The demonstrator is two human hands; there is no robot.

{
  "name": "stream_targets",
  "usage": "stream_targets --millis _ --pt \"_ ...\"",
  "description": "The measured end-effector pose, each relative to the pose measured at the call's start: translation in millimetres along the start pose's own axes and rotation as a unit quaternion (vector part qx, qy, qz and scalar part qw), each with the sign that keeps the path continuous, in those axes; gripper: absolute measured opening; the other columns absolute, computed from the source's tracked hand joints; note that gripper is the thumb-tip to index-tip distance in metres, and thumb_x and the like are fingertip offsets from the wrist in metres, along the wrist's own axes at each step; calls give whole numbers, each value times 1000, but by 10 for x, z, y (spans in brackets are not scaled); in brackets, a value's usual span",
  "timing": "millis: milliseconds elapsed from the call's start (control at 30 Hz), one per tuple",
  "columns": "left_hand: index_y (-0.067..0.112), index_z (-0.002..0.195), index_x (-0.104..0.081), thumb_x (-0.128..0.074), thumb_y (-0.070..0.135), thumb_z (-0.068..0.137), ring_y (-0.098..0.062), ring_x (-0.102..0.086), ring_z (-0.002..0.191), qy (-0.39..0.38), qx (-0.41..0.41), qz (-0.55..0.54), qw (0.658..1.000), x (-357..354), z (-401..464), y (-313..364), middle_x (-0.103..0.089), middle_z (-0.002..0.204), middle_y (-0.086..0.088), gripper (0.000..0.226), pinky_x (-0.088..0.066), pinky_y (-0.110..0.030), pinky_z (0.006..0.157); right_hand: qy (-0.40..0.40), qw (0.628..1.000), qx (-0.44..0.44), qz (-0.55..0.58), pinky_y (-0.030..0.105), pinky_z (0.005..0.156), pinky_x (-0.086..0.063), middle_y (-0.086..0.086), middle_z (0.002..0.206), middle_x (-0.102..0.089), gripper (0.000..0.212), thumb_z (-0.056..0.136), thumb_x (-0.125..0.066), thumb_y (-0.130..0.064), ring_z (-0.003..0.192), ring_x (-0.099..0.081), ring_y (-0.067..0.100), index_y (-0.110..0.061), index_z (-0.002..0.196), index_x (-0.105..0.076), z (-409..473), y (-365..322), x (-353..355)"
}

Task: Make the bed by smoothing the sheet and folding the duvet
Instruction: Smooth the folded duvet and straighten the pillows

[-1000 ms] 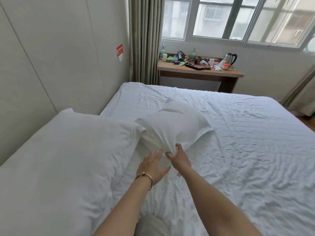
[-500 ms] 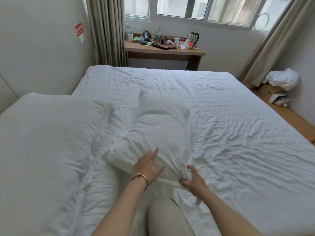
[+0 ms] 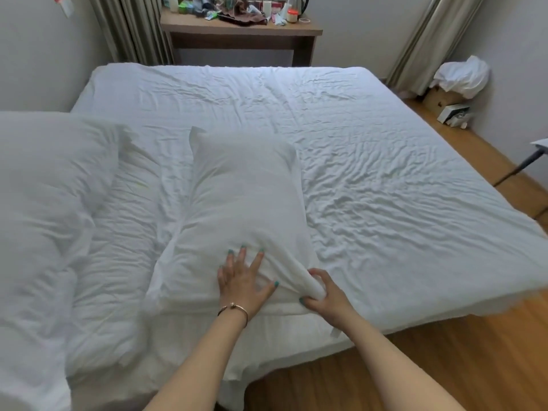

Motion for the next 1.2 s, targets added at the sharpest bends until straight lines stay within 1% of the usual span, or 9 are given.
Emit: stream_targets --millis 233,367,467,567,667,800,967,1100,1200 --pt "51 147 -8 -20 87 56 -21 11 147 -34 12 0 999 -695 -696 649 7 160 8 99 2 -45 116 -14 998 -17 -58 35 86 -52 -11 115 -54 58 82 -70 -35 102 -59 17 -51 124 -34 -650 1165 491" --pt "45 150 -9 -37 74 82 -21 10 147 -78 36 16 996 -828 -627 679 8 161 5 78 -4 -44 117 -49 987 -72 -132 30 89 -50 -2 133 -49 54 84 -65 -44 112 -54 19 -43 132 -41 -637 1484 498" --pt "45 150 -6 -35 67 90 -21 8 148 -96 73 17 993 -829 -444 528 8 161 4 70 -8 -45 116 -14 988 -65 -141 35 102 -38 1 141 -37 53 84 -64 -51 130 -39 22 -39 134 -48 -394 1272 582" --pt "48 149 -6 -34 66 91 -20 9 148 -87 101 -7 991 -730 -193 358 9 161 6 67 -7 -45 116 -21 996 -4 -82 36 114 -28 -4 150 -36 57 90 -60 -44 138 -32 16 -33 143 -41 -40 776 508" --pt "50 148 -6 -33 68 90 -19 10 147 -79 132 -38 987 -619 166 132 9 161 8 67 -7 -47 115 -11 994 11 -112 33 116 -17 -3 153 -33 52 96 -53 -40 142 -26 20 -31 145 -40 409 409 422" --pt "58 144 -4 -34 73 86 -18 12 147 -88 173 -96 976 -506 734 -200 11 160 11 67 -9 -55 112 32 992 -18 -118 35 114 -15 -1 156 -30 53 96 -50 -46 143 -24 22 -32 145 -38 1086 91 456" --pt "68 135 13 -49 88 64 -24 10 146 -113 209 -196 951 -549 1268 -575 18 157 13 96 -14 -63 110 54 994 -63 -70 38 116 -18 -1 158 -24 68 92 -55 -52 144 -25 21 -31 150 -27 1782 -94 596" --pt "73 127 18 -58 93 41 -30 12 145 -125 218 -227 941 -554 1488 -773 24 155 11 116 -18 -59 112 30 994 -104 28 40 118 -22 -6 159 -19 112 63 -68 -75 145 -21 16 -40 152 -10 2056 61 656" --pt "74 128 15 -60 94 29 -35 4 144 -96 262 -265 923 -551 1516 -928 19 156 4 125 -20 -56 112 -4 985 -154 76 37 115 -29 -6 157 -23 130 51 -78 -73 141 -31 19 -50 149 4 2108 197 625"
Point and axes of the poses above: each hand's wrist, its own z-axis towards the middle knuckle, its own x-axis out of the back of the hand, y = z × x, the point moved 10 cm from there along z, towards the middle knuckle
